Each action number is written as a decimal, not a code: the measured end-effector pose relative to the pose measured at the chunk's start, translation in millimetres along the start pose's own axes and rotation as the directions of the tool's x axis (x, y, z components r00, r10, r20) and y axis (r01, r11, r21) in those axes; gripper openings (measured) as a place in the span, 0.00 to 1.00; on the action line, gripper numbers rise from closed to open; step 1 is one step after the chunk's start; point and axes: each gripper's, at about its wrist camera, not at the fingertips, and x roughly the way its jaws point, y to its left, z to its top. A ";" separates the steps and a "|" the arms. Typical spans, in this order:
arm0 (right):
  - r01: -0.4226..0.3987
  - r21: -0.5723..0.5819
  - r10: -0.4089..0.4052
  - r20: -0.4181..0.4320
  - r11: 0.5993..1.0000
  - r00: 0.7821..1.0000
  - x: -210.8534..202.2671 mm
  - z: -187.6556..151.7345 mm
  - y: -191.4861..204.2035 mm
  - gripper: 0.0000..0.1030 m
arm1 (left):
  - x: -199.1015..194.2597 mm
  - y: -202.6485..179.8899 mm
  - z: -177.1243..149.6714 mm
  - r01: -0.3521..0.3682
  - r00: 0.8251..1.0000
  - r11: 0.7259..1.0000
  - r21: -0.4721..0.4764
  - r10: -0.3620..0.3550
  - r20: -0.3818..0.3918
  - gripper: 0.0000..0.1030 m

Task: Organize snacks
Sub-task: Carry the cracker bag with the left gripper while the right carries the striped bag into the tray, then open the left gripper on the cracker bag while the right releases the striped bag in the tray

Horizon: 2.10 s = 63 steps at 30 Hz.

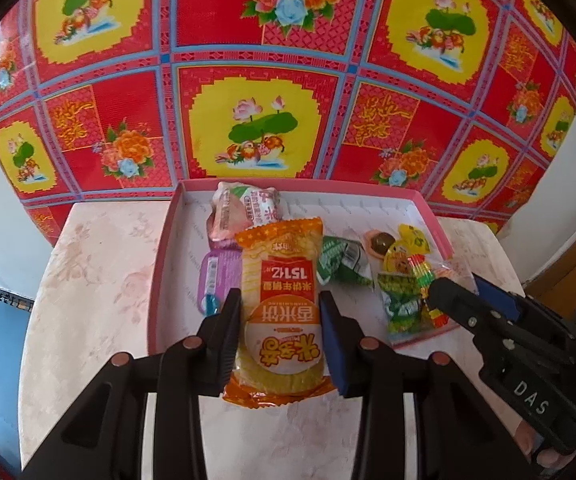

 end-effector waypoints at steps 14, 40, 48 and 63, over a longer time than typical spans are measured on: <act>0.002 -0.013 -0.002 0.002 1.000 1.000 40.5 23.7 -12.4 0.37 | 40.9 -2.9 15.0 -0.004 1.000 1.000 -0.004 0.004 -0.003 0.38; -0.009 0.009 0.009 -0.034 1.000 0.999 83.7 25.7 -19.5 0.42 | 71.3 -19.1 23.0 -0.032 0.999 0.999 0.034 0.031 0.028 0.41; 0.010 0.034 -0.009 -0.025 0.999 1.000 72.0 25.9 -26.9 0.51 | 67.0 -11.4 23.4 -0.055 0.998 0.998 -0.010 0.055 0.012 0.54; 0.025 0.055 -0.026 0.011 0.998 1.000 32.4 18.9 -27.1 0.58 | 27.2 -11.7 9.7 -0.087 0.995 0.996 0.008 0.086 0.053 0.67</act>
